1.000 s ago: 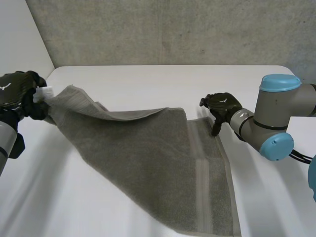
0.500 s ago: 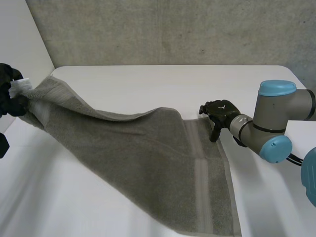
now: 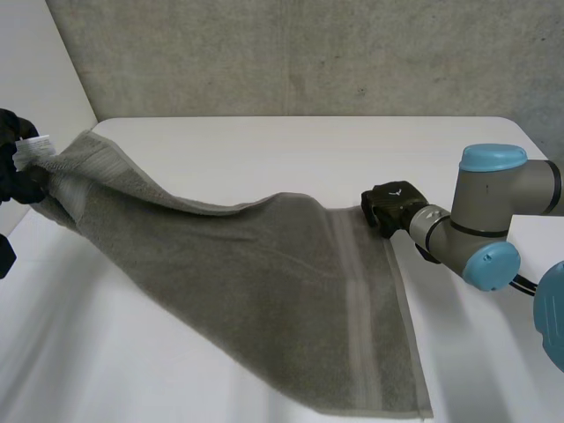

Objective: Fold the towel.

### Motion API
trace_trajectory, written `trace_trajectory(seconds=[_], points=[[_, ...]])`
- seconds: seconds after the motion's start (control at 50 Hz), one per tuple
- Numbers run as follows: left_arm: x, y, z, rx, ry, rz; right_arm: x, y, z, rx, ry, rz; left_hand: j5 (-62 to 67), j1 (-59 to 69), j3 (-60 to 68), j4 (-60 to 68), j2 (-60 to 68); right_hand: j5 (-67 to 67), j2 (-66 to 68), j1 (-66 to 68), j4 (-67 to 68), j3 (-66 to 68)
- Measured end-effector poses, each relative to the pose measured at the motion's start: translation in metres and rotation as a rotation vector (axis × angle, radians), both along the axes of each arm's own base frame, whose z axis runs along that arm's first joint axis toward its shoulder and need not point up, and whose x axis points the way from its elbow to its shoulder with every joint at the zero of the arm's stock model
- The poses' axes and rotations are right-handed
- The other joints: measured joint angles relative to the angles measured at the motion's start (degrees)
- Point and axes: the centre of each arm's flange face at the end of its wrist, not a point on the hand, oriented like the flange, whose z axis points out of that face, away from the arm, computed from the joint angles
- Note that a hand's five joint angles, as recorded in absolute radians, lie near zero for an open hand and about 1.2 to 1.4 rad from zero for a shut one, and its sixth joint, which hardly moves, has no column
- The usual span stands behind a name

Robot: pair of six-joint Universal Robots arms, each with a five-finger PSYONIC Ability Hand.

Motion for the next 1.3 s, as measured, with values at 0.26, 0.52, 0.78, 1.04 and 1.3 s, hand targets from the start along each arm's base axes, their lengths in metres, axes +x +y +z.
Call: trace_trajectory(seconds=[0.26, 0.52, 0.78, 1.04, 1.3], points=[[-0.002, -0.009, 0.001, 0.003, -0.005, -0.005, 0.000, 0.018, 0.071, -0.099, -0.052, 0.033, 0.00, 0.00, 0.01, 0.00, 0.00, -37.27, -41.53, -41.83, -40.42, -40.14], [-0.002, -0.045, -0.014, 0.075, -0.009, 0.000, -0.023, 0.108, 0.081, 0.023, 0.009, 0.176, 0.00, 0.00, 0.03, 0.00, 0.00, -46.45, -47.76, -49.14, -48.46, -47.60], [-0.002, -0.052, -0.025, 0.117, -0.007, 0.003, -0.079, 0.182, 0.048, 0.126, 0.168, 0.287, 0.00, 0.00, 0.04, 0.00, 0.01, -48.92, -48.88, -52.03, -50.06, -48.68], [-0.003, -0.049, -0.029, 0.129, -0.003, 0.003, -0.085, 0.202, 0.046, 0.165, 0.153, 0.422, 0.00, 0.00, 0.05, 0.00, 0.01, -51.63, -52.13, -55.22, -53.08, -51.78], [-0.003, -0.046, -0.033, 0.143, 0.000, 0.002, -0.084, 0.210, 0.039, 0.155, 0.199, 0.484, 0.00, 0.00, 0.05, 0.00, 0.01, -52.48, -55.05, -57.32, -54.75, -54.89]])
